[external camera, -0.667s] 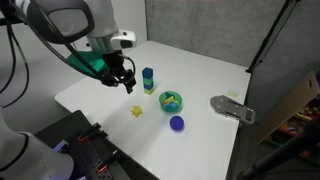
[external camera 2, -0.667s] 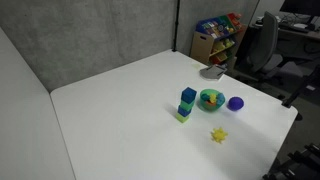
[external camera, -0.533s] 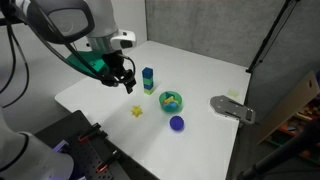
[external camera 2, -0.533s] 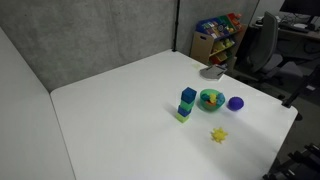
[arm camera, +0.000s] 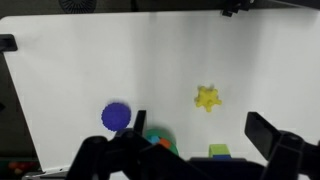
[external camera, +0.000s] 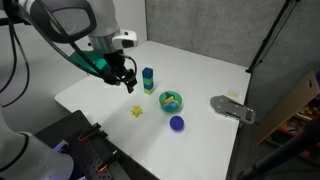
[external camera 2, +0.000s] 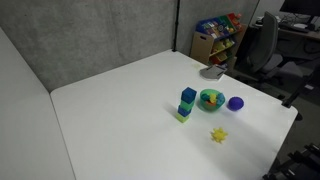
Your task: Put the dark green toy on top of the stacked toy blocks
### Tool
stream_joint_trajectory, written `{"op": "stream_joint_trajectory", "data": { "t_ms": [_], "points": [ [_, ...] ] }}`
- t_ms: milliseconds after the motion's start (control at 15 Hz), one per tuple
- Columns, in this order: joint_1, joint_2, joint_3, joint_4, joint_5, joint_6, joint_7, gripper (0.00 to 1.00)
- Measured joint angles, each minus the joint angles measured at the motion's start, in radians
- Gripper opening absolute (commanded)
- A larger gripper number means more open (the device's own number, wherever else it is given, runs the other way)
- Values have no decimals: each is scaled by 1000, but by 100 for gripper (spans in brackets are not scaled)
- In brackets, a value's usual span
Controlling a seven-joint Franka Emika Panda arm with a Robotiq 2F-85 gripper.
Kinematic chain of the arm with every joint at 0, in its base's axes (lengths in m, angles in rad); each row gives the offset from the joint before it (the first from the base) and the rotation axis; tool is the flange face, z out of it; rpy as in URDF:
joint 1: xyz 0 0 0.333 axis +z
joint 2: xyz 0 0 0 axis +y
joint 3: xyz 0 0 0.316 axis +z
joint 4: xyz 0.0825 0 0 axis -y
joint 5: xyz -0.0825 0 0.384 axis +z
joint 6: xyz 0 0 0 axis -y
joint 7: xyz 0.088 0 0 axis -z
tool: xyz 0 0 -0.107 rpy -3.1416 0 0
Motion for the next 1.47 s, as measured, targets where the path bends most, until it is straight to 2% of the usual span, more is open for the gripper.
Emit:
{"op": "stream_joint_trajectory", "data": {
  "t_ms": [267,600,1133,1467],
  "points": [
    [0,54,-2,53,1,0,0,100],
    [0,179,-14,185,12,-2,0,100],
    [0,488,-25,498,95,-46,0,100],
    [0,683,-20,647,117,-41,2,100]
  ]
}}
